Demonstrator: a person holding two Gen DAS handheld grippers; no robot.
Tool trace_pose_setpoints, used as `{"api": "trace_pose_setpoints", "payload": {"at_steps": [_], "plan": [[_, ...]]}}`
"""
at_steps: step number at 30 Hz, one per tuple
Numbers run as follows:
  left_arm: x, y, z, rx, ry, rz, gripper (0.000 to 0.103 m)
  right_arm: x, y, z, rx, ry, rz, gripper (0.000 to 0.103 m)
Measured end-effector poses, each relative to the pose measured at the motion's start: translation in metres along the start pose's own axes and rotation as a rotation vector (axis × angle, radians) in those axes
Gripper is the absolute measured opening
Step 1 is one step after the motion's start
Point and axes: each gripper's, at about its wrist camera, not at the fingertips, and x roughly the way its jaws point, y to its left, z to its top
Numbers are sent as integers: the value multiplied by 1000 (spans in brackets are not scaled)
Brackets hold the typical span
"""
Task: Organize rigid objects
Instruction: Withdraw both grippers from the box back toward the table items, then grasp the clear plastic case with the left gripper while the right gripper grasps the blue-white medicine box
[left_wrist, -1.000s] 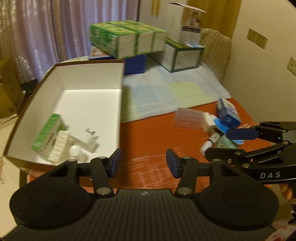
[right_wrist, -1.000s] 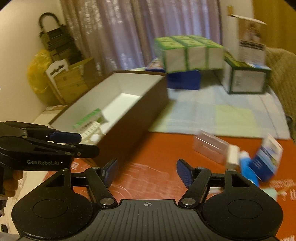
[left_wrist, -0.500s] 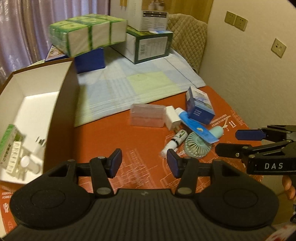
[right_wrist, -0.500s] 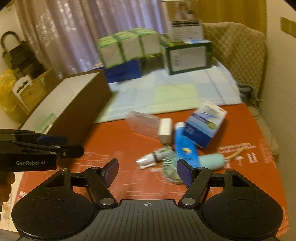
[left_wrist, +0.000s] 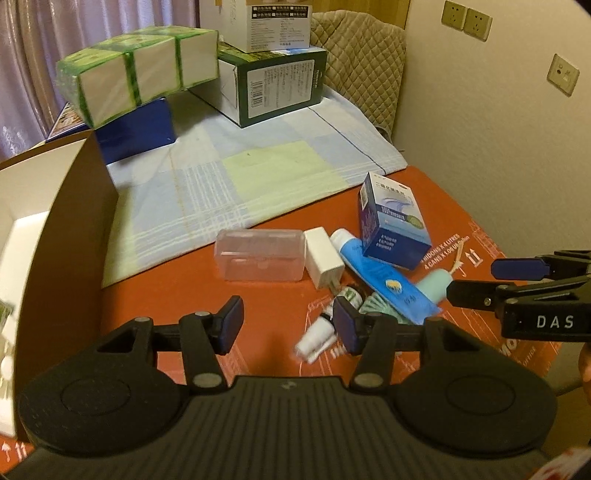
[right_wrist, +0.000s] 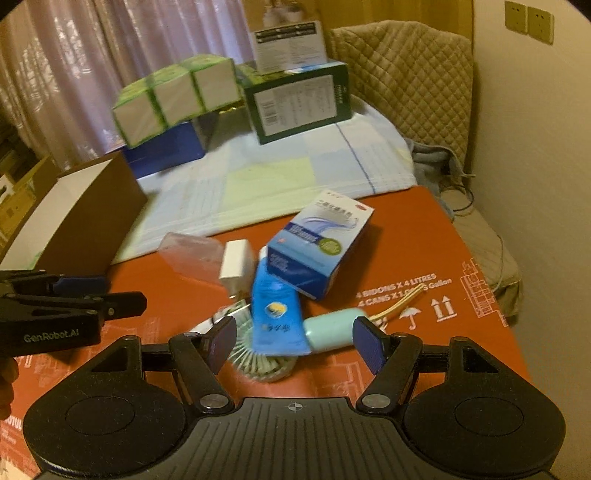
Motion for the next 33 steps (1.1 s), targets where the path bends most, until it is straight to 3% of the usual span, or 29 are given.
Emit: {"api": "trace_pose_setpoints", "payload": {"at_steps": [20, 33], "plan": [[81, -5, 34, -3, 31, 97, 49, 62, -26, 49, 67, 29, 5, 67], [82, 38, 19, -86, 64, 188, 49, 97, -25, 67, 150, 77, -4, 71]]}}
